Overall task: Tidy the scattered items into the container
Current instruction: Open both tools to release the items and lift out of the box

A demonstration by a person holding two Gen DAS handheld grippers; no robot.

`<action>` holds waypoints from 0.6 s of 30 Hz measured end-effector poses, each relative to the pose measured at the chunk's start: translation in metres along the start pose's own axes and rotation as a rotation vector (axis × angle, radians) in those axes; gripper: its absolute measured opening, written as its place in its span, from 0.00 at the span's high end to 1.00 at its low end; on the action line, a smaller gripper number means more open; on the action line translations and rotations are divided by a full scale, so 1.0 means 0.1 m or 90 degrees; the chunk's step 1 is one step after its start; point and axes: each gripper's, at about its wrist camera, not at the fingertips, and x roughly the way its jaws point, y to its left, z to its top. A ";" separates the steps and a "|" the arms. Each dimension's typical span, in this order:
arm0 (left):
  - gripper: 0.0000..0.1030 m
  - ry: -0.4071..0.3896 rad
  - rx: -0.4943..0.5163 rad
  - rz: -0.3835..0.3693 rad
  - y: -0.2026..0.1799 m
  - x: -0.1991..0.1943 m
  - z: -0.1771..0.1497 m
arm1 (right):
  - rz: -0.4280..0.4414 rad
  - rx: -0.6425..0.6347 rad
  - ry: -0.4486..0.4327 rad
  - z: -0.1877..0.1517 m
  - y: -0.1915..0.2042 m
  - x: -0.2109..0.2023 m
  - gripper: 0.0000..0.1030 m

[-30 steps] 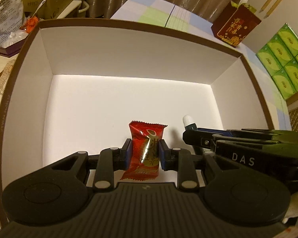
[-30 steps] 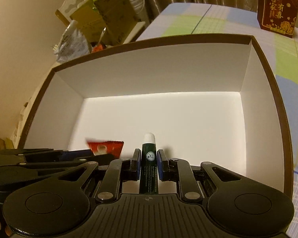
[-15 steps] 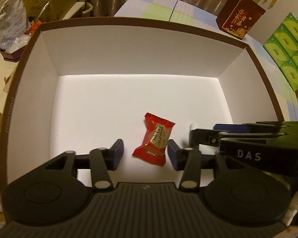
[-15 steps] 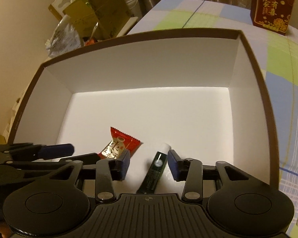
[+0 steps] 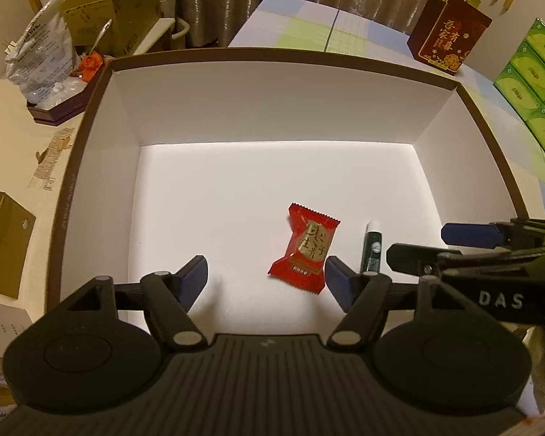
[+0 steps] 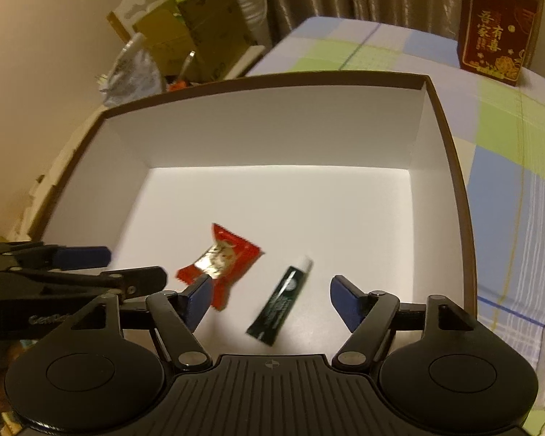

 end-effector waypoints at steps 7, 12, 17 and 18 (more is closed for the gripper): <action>0.29 -0.030 -0.002 0.001 -0.02 -0.24 -0.05 | 0.010 -0.034 -0.059 -0.09 0.15 -0.30 0.20; 0.21 -0.063 0.010 0.014 -0.06 -0.45 -0.09 | 0.005 -0.052 -0.094 -0.18 0.26 -0.51 0.12; 0.17 -0.080 0.007 0.021 -0.11 -0.62 -0.17 | -0.002 -0.075 -0.121 -0.28 0.33 -0.69 0.06; 0.17 -0.083 0.006 0.022 -0.12 -0.66 -0.19 | -0.007 -0.082 -0.128 -0.31 0.34 -0.74 0.05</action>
